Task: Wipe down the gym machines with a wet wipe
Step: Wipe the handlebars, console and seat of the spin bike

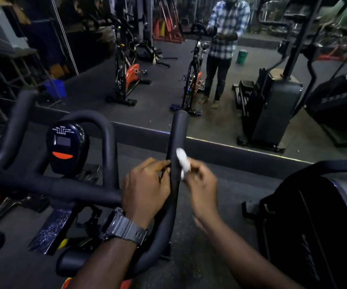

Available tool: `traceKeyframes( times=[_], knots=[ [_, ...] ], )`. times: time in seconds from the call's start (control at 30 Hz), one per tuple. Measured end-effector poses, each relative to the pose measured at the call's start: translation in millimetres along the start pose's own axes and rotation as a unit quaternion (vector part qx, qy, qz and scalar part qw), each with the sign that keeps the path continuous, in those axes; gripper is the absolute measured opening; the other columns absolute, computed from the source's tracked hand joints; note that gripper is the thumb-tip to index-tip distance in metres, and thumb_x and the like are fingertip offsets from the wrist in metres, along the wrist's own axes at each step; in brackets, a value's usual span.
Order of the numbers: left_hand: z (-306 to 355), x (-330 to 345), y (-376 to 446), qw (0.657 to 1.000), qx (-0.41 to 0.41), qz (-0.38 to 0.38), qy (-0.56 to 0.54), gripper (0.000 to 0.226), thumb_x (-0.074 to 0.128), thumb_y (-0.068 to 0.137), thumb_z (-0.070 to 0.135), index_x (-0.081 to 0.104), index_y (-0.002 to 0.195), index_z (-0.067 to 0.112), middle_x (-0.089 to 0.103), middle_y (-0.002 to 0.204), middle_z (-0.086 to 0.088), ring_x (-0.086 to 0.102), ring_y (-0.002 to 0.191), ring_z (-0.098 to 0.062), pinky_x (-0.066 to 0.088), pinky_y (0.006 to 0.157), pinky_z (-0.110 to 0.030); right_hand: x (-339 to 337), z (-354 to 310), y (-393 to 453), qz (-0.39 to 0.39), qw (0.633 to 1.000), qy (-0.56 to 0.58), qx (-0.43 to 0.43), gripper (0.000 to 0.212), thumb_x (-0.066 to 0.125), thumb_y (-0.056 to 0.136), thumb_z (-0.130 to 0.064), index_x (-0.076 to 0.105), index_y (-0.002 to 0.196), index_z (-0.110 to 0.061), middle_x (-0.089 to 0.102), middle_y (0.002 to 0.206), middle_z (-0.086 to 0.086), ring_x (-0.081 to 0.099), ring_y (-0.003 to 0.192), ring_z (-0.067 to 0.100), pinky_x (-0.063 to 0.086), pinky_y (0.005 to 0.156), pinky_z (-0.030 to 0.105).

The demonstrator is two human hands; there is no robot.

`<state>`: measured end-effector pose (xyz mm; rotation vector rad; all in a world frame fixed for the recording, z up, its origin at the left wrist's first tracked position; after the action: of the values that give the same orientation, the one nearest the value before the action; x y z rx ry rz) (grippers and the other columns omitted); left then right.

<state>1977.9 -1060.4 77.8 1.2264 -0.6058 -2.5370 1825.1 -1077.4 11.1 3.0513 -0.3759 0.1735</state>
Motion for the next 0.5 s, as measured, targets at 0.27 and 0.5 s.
traceKeyframes(
  times=[0.27, 0.5],
  knots=[
    [15, -5, 1, 0.999, 0.009, -0.016, 0.044, 0.022, 0.066, 0.082, 0.03, 0.074, 0.101, 0.021, 0.069, 0.089, 0.003, 0.068, 0.073, -0.026, 0.056, 0.061, -0.038, 39, 73, -83, -0.186, 0.919, 0.151, 0.314, 0.024, 0.049, 0.092, 0.008, 0.071, 0.09, -0.001, 0.072, 0.093, 0.019, 0.071, 0.079, 0.026, 0.059, 0.074, 0.034],
    [27, -5, -3, 0.994, 0.009, -0.056, 0.092, 0.026, 0.069, 0.084, 0.028, 0.069, 0.108, 0.02, 0.063, 0.091, 0.0, 0.066, 0.081, -0.029, 0.055, 0.067, -0.042, 50, 46, 10, -0.144, 0.918, 0.236, 0.285, 0.025, 0.046, 0.096, -0.005, 0.068, 0.087, -0.01, 0.071, 0.071, 0.005, 0.067, 0.059, 0.012, 0.056, 0.053, 0.022]
  ],
)
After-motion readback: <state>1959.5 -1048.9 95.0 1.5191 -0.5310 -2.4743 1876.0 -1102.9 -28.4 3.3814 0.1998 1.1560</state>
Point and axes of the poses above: each hand's wrist, its own y-axis towards the middle knuckle, its own x-axis out of the palm, z = x × y, the point moved 8 cm from there along y, towards the middle knuckle
